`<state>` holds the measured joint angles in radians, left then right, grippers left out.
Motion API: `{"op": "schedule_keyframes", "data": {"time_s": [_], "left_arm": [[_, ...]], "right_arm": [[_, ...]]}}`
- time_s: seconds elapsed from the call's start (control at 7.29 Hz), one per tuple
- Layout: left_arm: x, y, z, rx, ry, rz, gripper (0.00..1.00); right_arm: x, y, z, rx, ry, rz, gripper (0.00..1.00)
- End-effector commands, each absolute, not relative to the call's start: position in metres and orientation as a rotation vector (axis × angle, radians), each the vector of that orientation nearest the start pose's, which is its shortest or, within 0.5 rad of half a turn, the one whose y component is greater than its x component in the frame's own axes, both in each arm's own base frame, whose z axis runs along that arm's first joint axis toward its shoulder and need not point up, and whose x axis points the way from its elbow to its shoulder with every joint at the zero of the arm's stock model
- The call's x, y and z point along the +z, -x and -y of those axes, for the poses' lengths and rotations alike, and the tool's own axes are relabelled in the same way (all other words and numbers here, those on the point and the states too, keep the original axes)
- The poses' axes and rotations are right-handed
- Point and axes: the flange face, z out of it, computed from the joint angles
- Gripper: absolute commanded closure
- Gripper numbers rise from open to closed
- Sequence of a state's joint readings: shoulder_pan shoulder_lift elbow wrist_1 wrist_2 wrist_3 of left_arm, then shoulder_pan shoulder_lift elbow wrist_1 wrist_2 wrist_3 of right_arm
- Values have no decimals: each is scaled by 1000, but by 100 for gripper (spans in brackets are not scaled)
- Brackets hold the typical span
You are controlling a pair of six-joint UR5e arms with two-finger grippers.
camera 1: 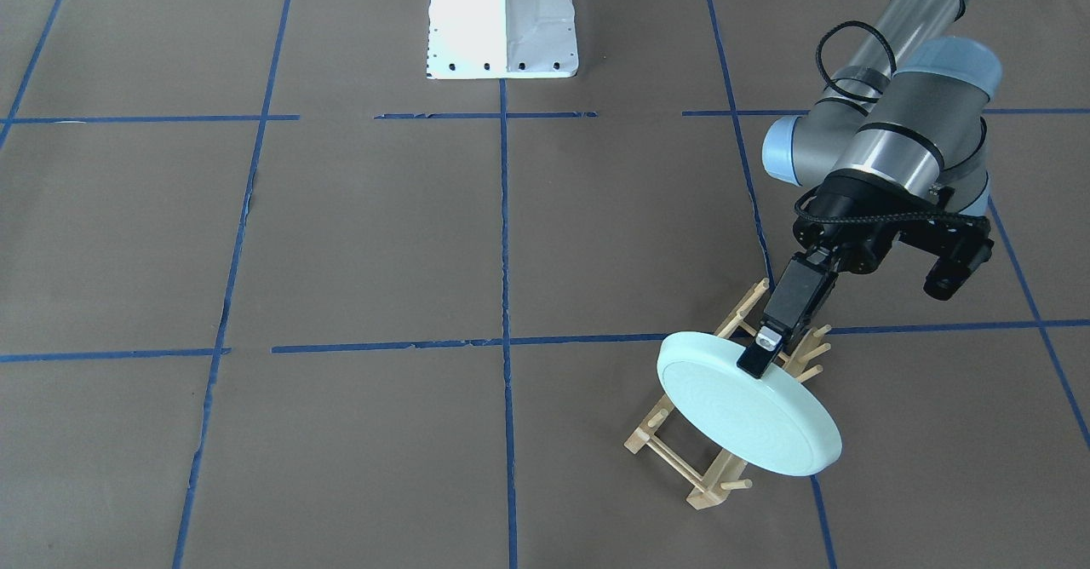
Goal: Place plate on rack
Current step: 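Lower the upright plate into the wooden rack slots with the left gripper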
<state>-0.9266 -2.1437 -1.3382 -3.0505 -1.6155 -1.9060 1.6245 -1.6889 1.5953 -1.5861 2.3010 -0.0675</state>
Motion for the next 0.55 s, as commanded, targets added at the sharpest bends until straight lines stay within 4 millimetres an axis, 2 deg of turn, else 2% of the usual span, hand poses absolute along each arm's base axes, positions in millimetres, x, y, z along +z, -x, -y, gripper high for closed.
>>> {"op": "schedule_keyframes", "data": {"time_s": [0.0, 0.41], "left_arm": [[275, -312, 612, -831, -509, -1817, 100], [293, -322, 617, -822, -516, -1768, 100]], "right_arm": [[706, -90, 427, 27, 60, 734, 0], [706, -90, 427, 27, 60, 734, 0]]}}
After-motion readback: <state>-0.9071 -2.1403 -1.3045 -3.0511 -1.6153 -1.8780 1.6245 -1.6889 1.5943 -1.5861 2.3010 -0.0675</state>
